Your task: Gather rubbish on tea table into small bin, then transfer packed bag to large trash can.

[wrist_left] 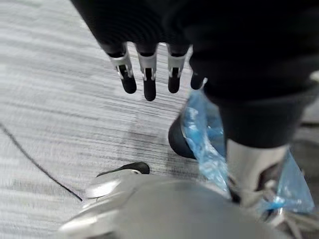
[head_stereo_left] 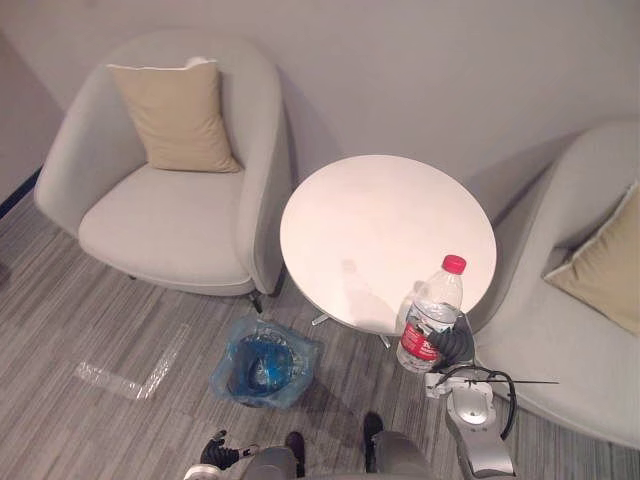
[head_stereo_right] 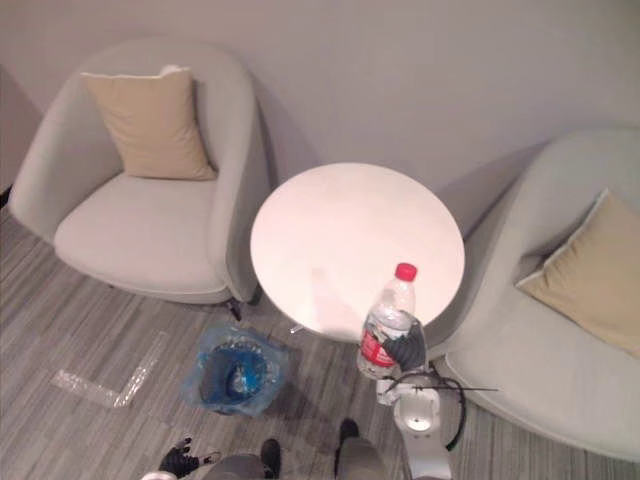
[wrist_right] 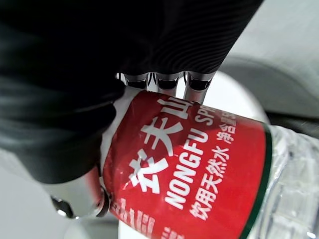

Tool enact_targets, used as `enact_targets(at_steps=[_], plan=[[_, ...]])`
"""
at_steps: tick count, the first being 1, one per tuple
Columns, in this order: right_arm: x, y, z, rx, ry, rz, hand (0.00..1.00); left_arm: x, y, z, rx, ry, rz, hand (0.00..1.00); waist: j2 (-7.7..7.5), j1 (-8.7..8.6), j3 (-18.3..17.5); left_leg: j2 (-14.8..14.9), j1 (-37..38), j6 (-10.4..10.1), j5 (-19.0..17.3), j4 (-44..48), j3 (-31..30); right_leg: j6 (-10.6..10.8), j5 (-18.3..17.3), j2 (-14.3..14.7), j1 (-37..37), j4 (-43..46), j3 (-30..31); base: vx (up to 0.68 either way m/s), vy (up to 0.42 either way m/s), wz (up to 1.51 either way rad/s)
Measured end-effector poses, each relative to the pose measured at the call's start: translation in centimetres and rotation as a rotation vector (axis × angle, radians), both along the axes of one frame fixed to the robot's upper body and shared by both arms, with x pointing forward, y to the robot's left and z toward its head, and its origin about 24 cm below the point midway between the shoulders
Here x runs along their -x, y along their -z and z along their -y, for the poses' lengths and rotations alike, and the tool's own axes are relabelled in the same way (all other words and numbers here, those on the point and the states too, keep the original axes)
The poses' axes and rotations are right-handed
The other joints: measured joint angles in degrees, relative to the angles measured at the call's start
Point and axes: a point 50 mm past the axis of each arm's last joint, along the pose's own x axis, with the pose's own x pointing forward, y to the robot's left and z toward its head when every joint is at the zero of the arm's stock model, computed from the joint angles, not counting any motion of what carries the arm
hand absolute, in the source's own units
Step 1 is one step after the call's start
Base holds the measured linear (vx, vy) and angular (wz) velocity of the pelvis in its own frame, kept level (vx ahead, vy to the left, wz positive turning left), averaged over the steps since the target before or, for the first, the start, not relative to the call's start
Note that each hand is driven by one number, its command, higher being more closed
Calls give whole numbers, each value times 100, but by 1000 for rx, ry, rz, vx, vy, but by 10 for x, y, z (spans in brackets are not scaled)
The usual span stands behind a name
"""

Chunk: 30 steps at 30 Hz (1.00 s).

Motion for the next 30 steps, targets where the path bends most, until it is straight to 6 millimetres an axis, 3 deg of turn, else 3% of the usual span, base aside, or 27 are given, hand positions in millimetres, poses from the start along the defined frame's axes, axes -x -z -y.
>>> enact_targets(at_steps=[1,2,5,7,8,9,11,12,14,17,19,22,25,28,30], plan=[[-7,-6,-4,-3,-18,29,100,-4,-1,-1,-2,-7,13,0,-57,59,-40,-16,-243,-81,55,85,-79,-84,-50,3,120,-582,-39,-127,-205,30],[-16,-15,-4,11,-29,71,100,-12,-1,6,17,-12,29,0,187,52,90,139,-489,-168,153,159,-222,-253,231,148,220,-1111,-230,-112,-174,34],[-24,-21,-4,22,-30,99,100,-18,-2,15,39,-19,47,0,444,51,259,290,-659,-333,368,95,-453,-389,478,323,278,-1394,-487,-190,-155,43],[-22,-14,-3,20,-25,71,100,-20,-3,15,34,-12,55,0,482,44,289,347,-666,-440,704,-118,-386,-467,521,373,267,-1352,-678,-153,-130,49],[-21,-11,-3,18,-19,58,100,-21,-3,15,26,7,58,0,452,28,297,339,-581,-484,1040,-526,-302,-544,570,295,232,-1396,-833,-193,-90,67],[-21,-9,-2,13,-12,48,100,-21,-3,14,21,17,56,0,451,-11,318,363,-573,-433,1102,-631,34,-614,596,231,154,-1419,-1044,-203,-76,65],[-19,-7,4,9,18,40,100,-22,-4,15,19,21,58,0,433,-37,357,370,-560,-145,713,-108,572,-664,649,84,52,-1360,-1232,-182,-44,63],[-18,-7,8,7,37,38,100,-21,-3,16,18,33,53,0,436,-113,355,384,-497,-72,423,247,860,-641,727,-35,24,-1400,-1384,-195,-1,71],[-16,-5,10,-1,55,33,100,-21,-3,17,18,42,49,0,456,-166,344,478,-219,-172,97,355,1247,-561,863,-142,0,-1520,-1550,-179,83,64],[-11,0,11,-25,65,11,100,-22,-1,23,13,80,31,0,629,-285,253,577,263,-261,-90,-453,1651,-364,1152,-54,135,-1893,-1795,-113,176,60],[-4,9,3,-62,69,-34,100,-25,-3,17,-19,118,21,0,434,-234,205,363,444,-167,72,-859,1580,-203,1571,-85,517,-2565,-1896,-71,212,35],[-2,11,-4,-77,49,-44,100,-27,-3,19,-29,153,19,0,414,-237,146,152,551,-92,83,-920,1490,-51,1684,-244,764,-2785,-1867,-40,129,14],[-2,19,-9,-78,28,-77,100,-27,-2,22,-32,169,18,0,449,-229,69,29,619,36,34,-1017,1472,-10,1612,-345,749,-2677,-1817,-30,136,5],[2,32,-17,-78,-5,-141,100,-26,-2,21,-46,168,16,0,410,-214,49,-50,680,101,-191,-938,1466,102,993,-561,363,-1633,-1659,60,90,-5],[4,36,-19,-75,-19,-160,100,-26,-2,20,-50,170,12,0,368,-245,63,-116,717,102,-275,-820,1412,118,802,-707,186,-1053,-1547,157,63,9]])
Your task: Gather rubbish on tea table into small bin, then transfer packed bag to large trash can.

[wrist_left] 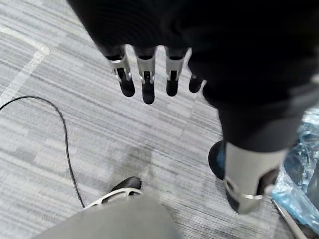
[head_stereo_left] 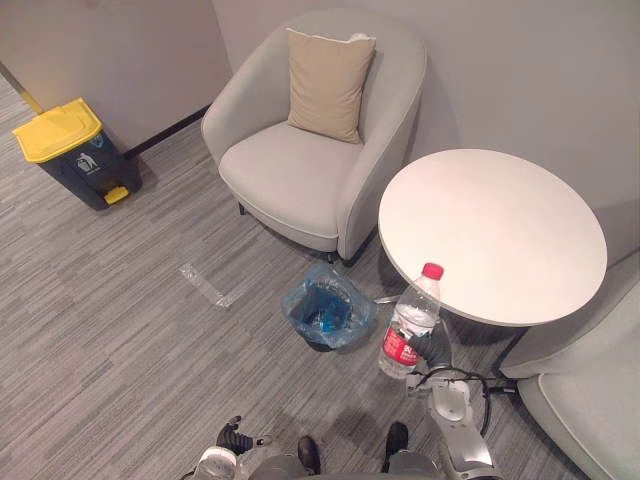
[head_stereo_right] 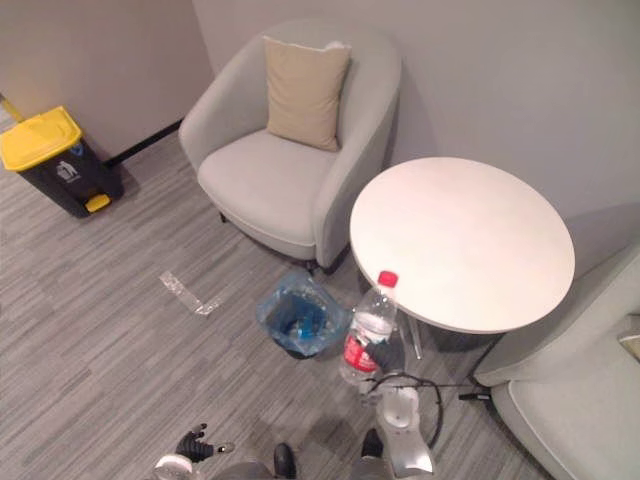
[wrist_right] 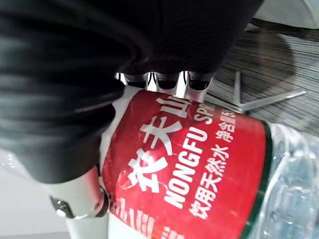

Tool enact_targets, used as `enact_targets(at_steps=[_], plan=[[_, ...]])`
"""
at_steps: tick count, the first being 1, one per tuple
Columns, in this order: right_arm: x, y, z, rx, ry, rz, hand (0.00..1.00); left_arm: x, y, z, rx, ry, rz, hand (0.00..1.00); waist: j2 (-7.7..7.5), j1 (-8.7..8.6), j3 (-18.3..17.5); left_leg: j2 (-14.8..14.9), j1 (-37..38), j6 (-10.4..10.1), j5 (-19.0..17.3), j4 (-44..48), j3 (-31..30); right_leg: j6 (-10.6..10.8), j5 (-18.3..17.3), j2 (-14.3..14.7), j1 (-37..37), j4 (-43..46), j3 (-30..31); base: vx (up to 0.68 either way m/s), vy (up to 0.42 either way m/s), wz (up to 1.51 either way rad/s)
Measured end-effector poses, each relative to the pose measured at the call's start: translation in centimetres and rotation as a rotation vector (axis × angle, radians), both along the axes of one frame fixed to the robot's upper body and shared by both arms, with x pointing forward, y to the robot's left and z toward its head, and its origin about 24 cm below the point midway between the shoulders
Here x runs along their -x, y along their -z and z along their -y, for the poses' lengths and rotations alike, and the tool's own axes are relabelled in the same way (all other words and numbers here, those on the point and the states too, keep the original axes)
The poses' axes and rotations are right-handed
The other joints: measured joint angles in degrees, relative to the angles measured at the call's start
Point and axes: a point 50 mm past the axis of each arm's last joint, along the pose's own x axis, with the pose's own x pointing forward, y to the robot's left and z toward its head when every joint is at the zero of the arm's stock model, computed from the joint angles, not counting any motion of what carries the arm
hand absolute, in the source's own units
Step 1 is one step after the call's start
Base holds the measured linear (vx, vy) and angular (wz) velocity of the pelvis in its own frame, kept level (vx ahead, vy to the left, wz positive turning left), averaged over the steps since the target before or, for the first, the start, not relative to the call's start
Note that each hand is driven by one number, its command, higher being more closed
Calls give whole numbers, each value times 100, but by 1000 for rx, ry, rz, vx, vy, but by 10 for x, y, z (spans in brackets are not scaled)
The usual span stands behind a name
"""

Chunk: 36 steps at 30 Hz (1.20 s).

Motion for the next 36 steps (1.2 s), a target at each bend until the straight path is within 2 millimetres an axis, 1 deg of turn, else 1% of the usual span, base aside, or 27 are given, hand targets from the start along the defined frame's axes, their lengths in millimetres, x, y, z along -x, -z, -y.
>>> enact_targets(at_steps=[1,2,3,4,5,6,7,8,9,10,11,12,14,15,16,17,18,19,20,21,22,23,25,28,31,34,36], plan=[[3,2,0,3,-8,-13,100,1,0,0,-3,0,-3,0,7,-19,-4,-23,49,36,-41,58,-74,-64,-85,-49,-115,429,183,234,67,26],[4,4,1,8,-11,-25,100,2,1,1,-11,2,-9,0,26,-64,-10,-12,173,54,-48,39,-191,-194,-135,-57,-305,1038,335,167,46,39],[5,5,1,9,-10,-29,100,1,1,1,-16,1,-9,0,36,-95,-6,25,259,83,-62,36,-301,-278,-298,-21,-500,1376,411,245,-29,59],[5,6,1,6,-9,-34,100,-1,1,0,-22,1,-6,0,55,-170,9,127,327,99,-85,43,-419,-277,-514,219,-566,1413,546,197,-71,63],[5,8,0,6,-16,-43,100,-2,0,-1,-24,0,-7,0,38,-173,2,218,352,97,-94,41,-501,-344,-556,466,-633,1277,566,288,-124,66],[4,10,-2,6,-23,-53,100,-3,0,-1,-26,0,-6,0,19,-171,-6,286,369,82,-104,39,-614,-374,-529,692,-695,1038,553,222,-132,63],[5,11,-2,6,-25,-58,100,-4,0,-3,-30,2,-7,0,-55,-152,-40,273,369,-8,-155,51,-719,-501,-165,903,-715,450,548,280,-163,59],[6,13,-2,15,-32,-66,100,-7,0,1,-22,-2,-7,0,-46,-129,-48,261,426,-120,-241,63,-810,-675,83,942,-613,271,461,245,-110,41],[5,13,0,24,-34,-66,100,-8,1,5,-11,-9,-3,0,36,-114,-47,343,405,-130,-242,108,-807,-709,109,988,-568,210,460,249,-80,25],[5,12,3,34,-36,-65,100,-9,1,11,9,-20,4,0,147,-111,-71,400,367,-174,-270,212,-865,-712,107,1024,-437,18,390,235,-53,21],[5,12,3,35,-37,-65,100,-11,1,16,23,-20,10,0,189,-118,-93,438,317,-187,-277,318,-874,-712,108,1044,-307,-172,317,228,-63,26],[5,12,3,34,-36,-65,100,-13,1,19,30,-18,15,0,187,-132,-88,454,289,-199,-283,414,-875,-712,108,1050,-220,-252,275,215,-58,33],[8,14,5,34,-24,-73,100,-19,0,32,61,-9,28,0,132,-137,-63,488,126,-290,-336,935,-853,-710,108,1047,68,-513,156,170,-35,33],[9,14,6,35,-21,-76,100,-21,0,41,85,-7,35,0,63,-114,-29,493,-8,-309,-348,1340,-794,-708,110,1028,211,-631,152,137,-15,21],[8,14,7,36,-18,-72,100,-28,-2,44,92,1,53,0,-8,-72,2,507,-247,-316,-341,1952,-664,-705,113,994,358,-774,157,122,4,12],[6,13,6,35,-20,-66,100,-29,-3,46,96,0,58,0,-69,-60,45,546,-468,-374,-377,2424,-581,-722,124,927,468,-844,166,80,47,-2],[4,11,2,25,-25,-59,100,-32,-4,47,103,3,77,0,-107,-16,72,625,-622,-328,-665,2668,-461,-723,123,897,552,-870,218,84,74,-21],[1,9,2,25,-19,-48,100,-34,-6,47,106,5,91,0,-107,-10,75,720,-730,-286,-839,2503,-430,-720,125,872,593,-873,292,77,89,-31],[-1,8,3,28,-15,-39,100,-34,-6,48,107,6,93,0,-119,-8,85,765,-814,-281,-834,2255,-469,-715,127,852,602,-872,333,77,141,-36],[-4,6,4,30,-8,-29,100,-35,-6,48,107,10,94,0,-73,-8,104,788,-881,-332,-682,1796,-649,-673,138,828,624,-870,412,66,218,-42],[-5,4,5,37,-5,-22,100,-35,-7,50,112,15,99,0,55,-8,117,816,-883,-528,-4,1216,-914,-519,127,869,641,-863,528,64,234,-50],[-7,5,6,44,-8,-28,100,-37,-7,52,116,17,105,0,52,12,169,778,-856,-546,116,1247,-898,-413,114,890,683,-874,675,63,228,-38],[-3,9,3,42,-22,-44,100,-38,-8,50,103,41,102,0,-52,2,142,570,-769,-467,163,1067,-800,-250,166,686,680,-1018,800,59,203,-13],[-1,11,-4,74,-63,-54,100,-38,-8,50,94,60,102,0,-64,23,135,368,-656,-340,221,860,-676,-142,233,509,688,-1133,906,35,144,-13],[-2,10,-17,98,-127,-47,100,-36,-7,44,72,65,90,0,-69,41,133,344,-516,-326,223,722,-558,-133,238,499,689,-1154,1014,29,33,-23],[-3,10,-23,128,-179,-47,100,-35,-6,41,66,60,85,0,-95,39,171,364,-561,-323,226,670,-541,-133,238,560,557,-1155,1054,6,-18,-10],[-15,8,-27,169,-226,-29,100,-41,-9,39,63,58,103,0,-126,25,268,420,-930,-321,224,865,-575,-150,250,610,237,-1012,1081,-56,-47,-4]])
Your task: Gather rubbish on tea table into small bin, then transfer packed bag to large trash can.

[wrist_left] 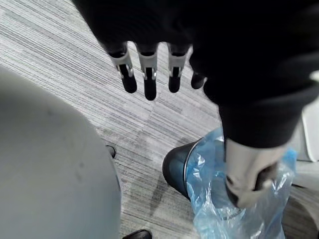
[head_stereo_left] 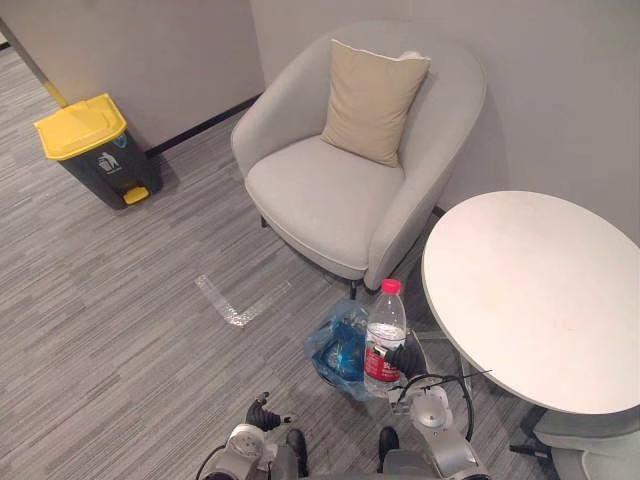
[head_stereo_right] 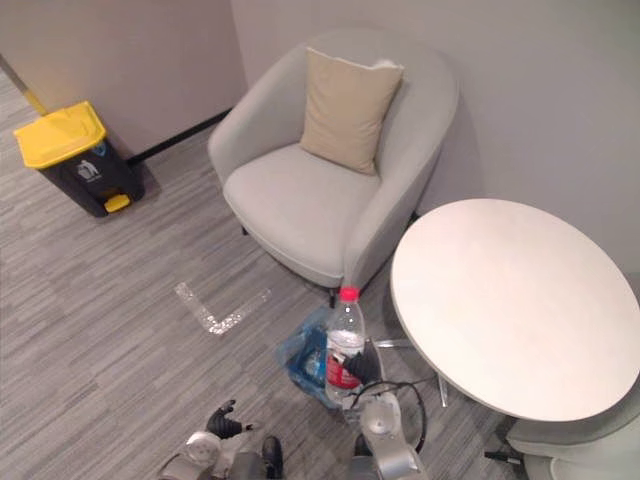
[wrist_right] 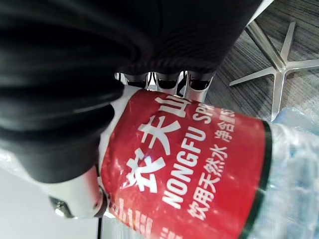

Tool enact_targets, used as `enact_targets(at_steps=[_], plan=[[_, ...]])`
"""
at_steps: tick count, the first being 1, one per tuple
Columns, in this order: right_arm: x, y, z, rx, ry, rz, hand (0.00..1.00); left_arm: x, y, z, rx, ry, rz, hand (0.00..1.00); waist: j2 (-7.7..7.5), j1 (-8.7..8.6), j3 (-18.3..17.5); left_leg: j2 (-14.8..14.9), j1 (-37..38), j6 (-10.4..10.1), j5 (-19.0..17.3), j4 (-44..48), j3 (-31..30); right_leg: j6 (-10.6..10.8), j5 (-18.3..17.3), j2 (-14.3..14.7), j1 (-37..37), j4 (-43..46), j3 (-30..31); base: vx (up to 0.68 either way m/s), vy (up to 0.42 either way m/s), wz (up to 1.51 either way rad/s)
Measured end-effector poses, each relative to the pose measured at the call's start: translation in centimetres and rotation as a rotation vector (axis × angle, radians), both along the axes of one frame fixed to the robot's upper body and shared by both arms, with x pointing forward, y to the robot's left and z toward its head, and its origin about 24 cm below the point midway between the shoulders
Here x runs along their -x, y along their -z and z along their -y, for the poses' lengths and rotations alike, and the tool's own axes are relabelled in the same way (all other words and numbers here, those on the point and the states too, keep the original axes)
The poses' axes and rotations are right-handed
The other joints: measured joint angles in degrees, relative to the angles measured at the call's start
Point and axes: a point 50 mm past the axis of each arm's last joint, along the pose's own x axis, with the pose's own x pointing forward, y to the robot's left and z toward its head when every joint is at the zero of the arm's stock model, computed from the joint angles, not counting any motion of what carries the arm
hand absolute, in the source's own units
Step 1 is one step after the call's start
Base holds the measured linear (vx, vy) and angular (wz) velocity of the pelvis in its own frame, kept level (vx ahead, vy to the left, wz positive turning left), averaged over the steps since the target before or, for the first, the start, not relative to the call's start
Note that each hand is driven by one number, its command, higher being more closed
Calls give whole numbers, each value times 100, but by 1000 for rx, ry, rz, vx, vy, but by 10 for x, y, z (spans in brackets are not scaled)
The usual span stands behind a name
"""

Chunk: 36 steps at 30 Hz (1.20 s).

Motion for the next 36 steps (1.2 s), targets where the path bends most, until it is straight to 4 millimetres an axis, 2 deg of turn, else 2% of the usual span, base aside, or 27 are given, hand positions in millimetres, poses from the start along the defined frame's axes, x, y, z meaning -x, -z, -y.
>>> enact_targets(at_steps=[1,5,7,8,11,16,22,28,29,31,36], plan=[[-17,-6,0,42,-26,29,100,-15,-6,-1,3,-8,41,0,-7,7,315,53,-355,16,-10,301,-65,-6,2,28,-307,241,7,-91,-41,2],[-65,-33,7,162,-36,127,100,-53,-25,-3,28,-76,162,0,61,37,960,122,-1510,29,-18,947,-282,-39,-45,48,-1443,981,-53,-186,-11,17],[-87,-52,11,202,-10,176,100,-74,-40,-6,51,-136,249,0,71,129,1342,106,-1938,34,-16,1185,-367,-68,-143,7,-1903,1395,-103,-225,4,28],[-95,-62,19,222,21,203,100,-84,-47,-8,60,-161,292,0,87,203,1394,103,-2325,51,-30,1395,-451,-64,-266,-23,-2275,1683,-123,-215,-13,29],[-113,-87,25,230,77,280,100,-102,-62,-5,101,-233,377,0,113,281,1496,100,-3124,66,-42,1854,-593,-95,-436,-111,-3058,2326,-245,-177,-18,32],[-133,-131,30,219,165,425,100,-128,-88,-7,139,-319,499,0,115,335,1529,53,-4345,99,10,2263,-847,-147,-520,-258,-4161,2897,-473,-143,15,31],[-149,-171,18,195,180,544,100,-152,-115,-1,192,-347,610,0,90,489,1583,0,-5205,37,214,2335,-981,-203,-536,-358,-4990,3154,-624,-20,7,17],[-157,-202,14,170,201,630,100,-156,-121,5,223,-358,639,0,90,589,1586,-67,-5394,29,300,2239,-997,-214,-544,-416,-5206,3186,-631,39,13,9],[-158,-207,14,166,206,644,0,-156,-121,5,223,-358,640,0,90,593,1585,-78,-5392,30,316,2206,-997,-217,-545,-427,-5212,3182,-633,39,15,11],[-160,-218,15,145,231,677,0,-156,-121,6,227,-353,644,0,89,594,1584,-123,-5390,26,398,2059,-999,-217,-545,-468,-5246,3149,-649,30,9,14],[-161,-223,23,105,278,687,0,-156,-121,8,233,-347,642,0,87,609,1581,-143,-5357,-15,527,1828,-1010,-232,-544,-488,-5264,3094,-711,44,-2,10]])
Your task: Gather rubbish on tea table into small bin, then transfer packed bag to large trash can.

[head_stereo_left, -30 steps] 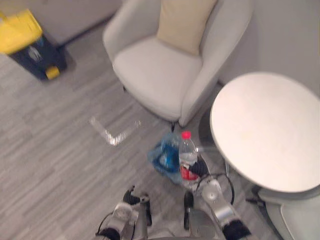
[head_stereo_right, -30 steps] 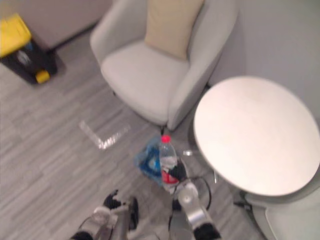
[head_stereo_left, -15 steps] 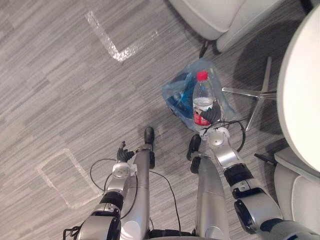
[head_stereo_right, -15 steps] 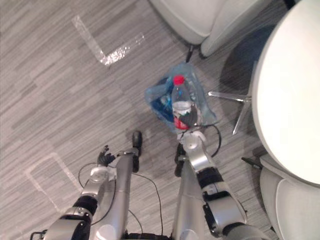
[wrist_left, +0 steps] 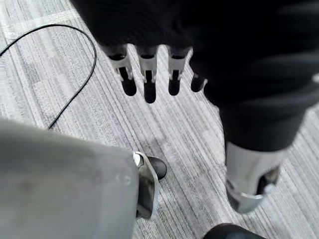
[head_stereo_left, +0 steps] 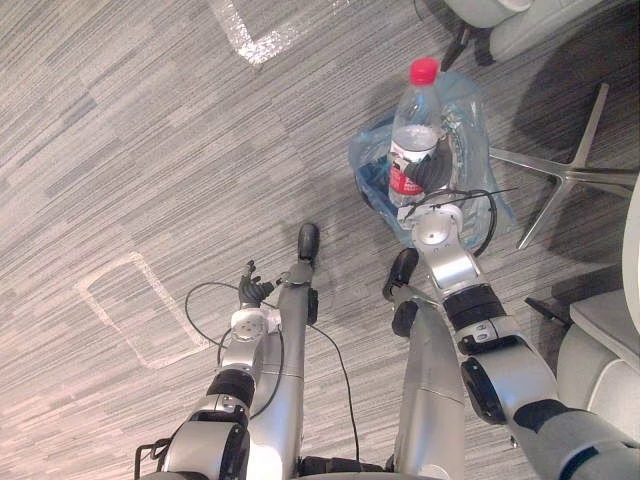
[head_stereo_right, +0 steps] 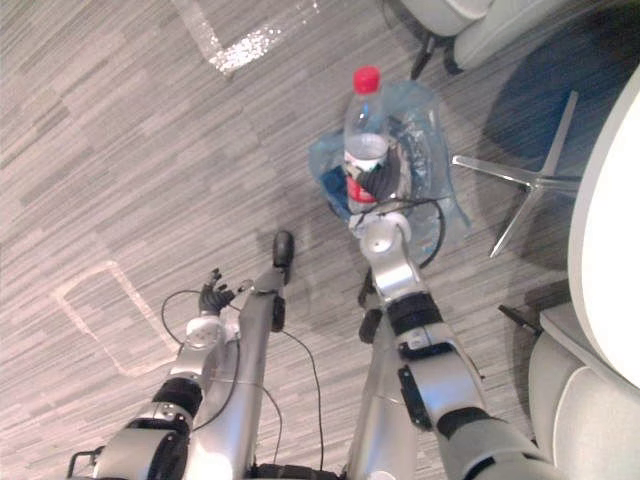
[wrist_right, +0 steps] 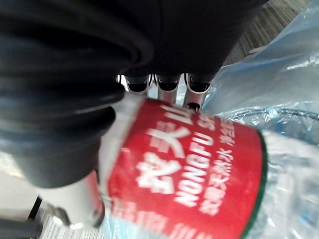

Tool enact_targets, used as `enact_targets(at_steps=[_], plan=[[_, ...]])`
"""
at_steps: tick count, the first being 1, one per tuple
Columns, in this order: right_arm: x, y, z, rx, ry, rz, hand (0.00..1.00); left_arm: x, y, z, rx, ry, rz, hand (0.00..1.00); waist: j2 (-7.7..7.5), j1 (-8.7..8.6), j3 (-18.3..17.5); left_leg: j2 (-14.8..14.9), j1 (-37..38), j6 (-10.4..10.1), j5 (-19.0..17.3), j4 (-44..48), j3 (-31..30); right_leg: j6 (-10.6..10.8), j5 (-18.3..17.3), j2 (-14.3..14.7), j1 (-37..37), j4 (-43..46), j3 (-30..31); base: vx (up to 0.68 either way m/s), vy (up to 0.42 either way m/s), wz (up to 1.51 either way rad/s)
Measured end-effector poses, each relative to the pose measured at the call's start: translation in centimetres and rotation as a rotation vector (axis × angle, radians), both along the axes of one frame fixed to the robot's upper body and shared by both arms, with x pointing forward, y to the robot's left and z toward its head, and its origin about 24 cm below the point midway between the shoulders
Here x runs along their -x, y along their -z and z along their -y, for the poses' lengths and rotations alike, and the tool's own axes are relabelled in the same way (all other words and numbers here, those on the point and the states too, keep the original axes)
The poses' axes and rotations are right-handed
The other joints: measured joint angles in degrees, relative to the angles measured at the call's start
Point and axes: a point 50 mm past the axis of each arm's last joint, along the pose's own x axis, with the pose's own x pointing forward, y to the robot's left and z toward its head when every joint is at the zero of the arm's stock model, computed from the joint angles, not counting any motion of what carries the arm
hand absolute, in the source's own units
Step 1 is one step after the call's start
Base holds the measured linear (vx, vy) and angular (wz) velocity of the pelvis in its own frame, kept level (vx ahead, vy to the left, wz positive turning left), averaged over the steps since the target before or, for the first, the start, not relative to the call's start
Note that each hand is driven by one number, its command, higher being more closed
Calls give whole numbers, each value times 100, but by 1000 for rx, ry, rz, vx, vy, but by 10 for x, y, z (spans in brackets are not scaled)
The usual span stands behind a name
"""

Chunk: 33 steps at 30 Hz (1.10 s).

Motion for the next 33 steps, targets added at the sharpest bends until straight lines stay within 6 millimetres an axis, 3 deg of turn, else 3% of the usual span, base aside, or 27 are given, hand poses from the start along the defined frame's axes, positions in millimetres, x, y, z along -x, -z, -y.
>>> enact_targets(at_steps=[10,22,33], plan=[[2,7,7,-12,39,-8,0,0,1,4,-4,31,-4,0,-2,-7,-96,85,87,-45,115,-156,53,-96,73,67,6,-69,-4,11,-6,-4],[3,50,-11,397,5,-154,0,5,11,25,9,93,-53,0,-73,-50,-474,245,106,-90,187,-296,63,-176,129,157,70,-200,-147,-1,-3,0],[-15,50,-8,609,34,-267,0,-11,-4,28,1,100,-12,0,-73,-42,-474,281,-401,-96,352,-339,127,-201,99,103,-437,-64,-236,-2,-9,9]])
